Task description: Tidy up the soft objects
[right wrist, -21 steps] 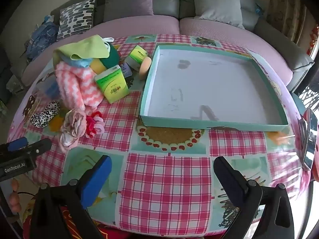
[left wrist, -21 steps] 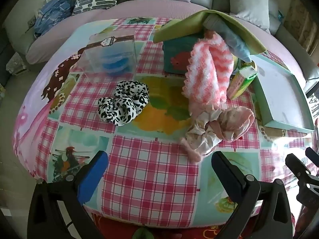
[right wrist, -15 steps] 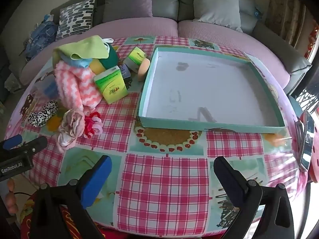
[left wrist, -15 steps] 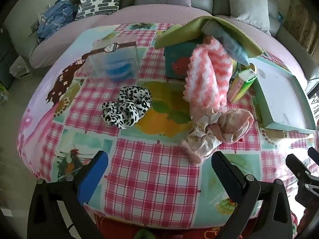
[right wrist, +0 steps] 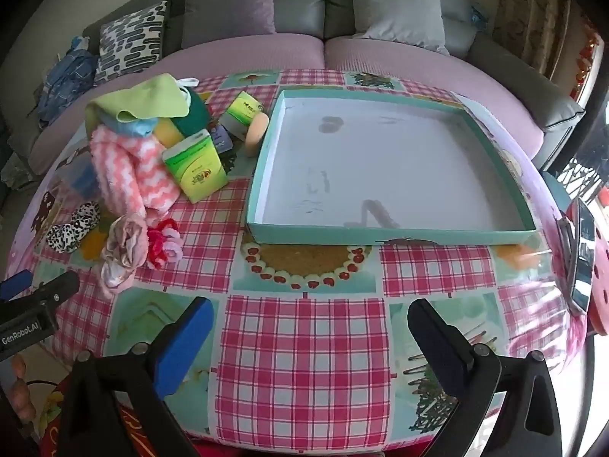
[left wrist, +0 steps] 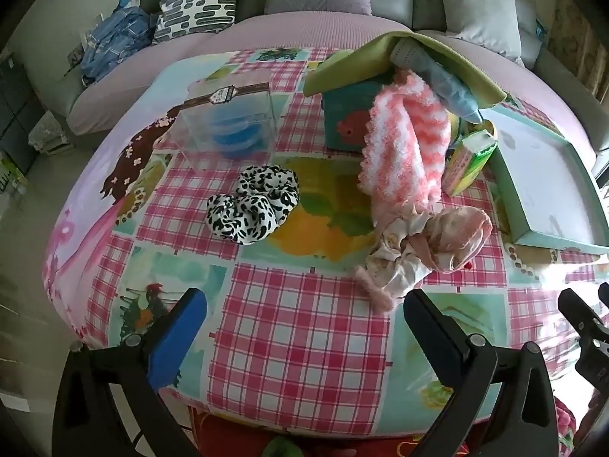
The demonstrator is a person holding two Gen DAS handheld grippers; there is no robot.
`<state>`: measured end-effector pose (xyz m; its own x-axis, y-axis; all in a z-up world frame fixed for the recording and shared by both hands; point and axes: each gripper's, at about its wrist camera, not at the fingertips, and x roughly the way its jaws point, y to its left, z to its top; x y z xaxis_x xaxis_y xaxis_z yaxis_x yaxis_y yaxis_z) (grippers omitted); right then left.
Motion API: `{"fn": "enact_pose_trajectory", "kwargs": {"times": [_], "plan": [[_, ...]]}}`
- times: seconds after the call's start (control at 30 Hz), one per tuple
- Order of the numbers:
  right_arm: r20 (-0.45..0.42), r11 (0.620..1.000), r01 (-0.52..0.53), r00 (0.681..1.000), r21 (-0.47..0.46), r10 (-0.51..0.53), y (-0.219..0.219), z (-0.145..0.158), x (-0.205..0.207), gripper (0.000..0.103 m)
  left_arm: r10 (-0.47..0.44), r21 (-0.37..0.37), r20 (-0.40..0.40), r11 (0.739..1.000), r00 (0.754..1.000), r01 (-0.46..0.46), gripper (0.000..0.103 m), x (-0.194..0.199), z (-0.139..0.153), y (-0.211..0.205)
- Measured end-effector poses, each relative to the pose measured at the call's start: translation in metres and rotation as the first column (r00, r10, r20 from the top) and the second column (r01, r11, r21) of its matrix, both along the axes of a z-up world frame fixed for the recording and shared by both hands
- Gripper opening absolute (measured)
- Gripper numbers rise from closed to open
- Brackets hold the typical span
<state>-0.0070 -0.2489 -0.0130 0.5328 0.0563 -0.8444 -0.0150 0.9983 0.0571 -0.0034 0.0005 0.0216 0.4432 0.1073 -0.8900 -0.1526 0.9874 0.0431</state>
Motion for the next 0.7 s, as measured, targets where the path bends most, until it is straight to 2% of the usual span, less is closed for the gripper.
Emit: {"fn": "enact_pose_trajectory", "kwargs": {"times": [0.7], "plan": [[0.019,1.000,0.003,1.000,-0.018,-0.003,0.0011,0.0021,-0.0036,0.103,0.019,0.032,0.023,0.999,1.000,-0.019,0.103,-0.0043,-0.0010,-0.0049]]}}
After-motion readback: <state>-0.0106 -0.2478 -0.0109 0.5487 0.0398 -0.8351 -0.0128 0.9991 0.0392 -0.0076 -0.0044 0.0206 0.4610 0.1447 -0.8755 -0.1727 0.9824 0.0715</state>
